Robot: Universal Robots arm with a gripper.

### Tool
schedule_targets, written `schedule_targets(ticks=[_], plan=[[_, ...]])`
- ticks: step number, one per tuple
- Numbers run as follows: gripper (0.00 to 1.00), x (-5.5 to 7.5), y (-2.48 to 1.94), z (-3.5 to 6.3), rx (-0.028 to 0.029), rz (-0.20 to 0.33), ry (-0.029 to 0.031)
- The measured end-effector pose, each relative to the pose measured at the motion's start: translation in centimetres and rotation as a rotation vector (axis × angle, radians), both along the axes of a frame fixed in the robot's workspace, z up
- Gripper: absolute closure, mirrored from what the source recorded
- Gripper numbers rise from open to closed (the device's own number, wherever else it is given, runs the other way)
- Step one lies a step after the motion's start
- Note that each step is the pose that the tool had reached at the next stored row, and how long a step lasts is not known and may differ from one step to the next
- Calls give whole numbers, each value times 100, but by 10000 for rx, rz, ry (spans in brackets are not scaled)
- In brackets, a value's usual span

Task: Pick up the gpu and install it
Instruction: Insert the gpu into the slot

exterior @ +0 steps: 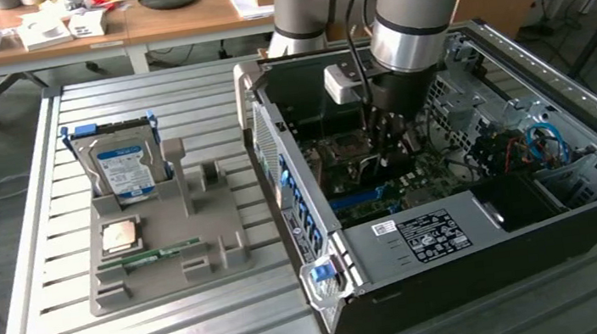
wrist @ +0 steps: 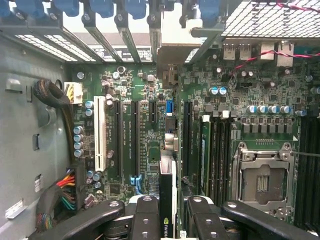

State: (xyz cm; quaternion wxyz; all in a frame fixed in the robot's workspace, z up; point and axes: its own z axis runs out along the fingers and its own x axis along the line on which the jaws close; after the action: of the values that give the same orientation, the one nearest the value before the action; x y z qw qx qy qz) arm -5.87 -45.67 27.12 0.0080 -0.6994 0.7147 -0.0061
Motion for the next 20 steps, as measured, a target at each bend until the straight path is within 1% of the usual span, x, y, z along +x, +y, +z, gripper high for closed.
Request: schedule_targets(ticks=[6,8,12,20], plan=[[74,-36,-1,-2,-27,1,1],[74,-37,-1,-3,-27,2,0],[74,-39,-17,-3,-26,-1,0],[74,-59,-17,-4,-26,1,-1]])
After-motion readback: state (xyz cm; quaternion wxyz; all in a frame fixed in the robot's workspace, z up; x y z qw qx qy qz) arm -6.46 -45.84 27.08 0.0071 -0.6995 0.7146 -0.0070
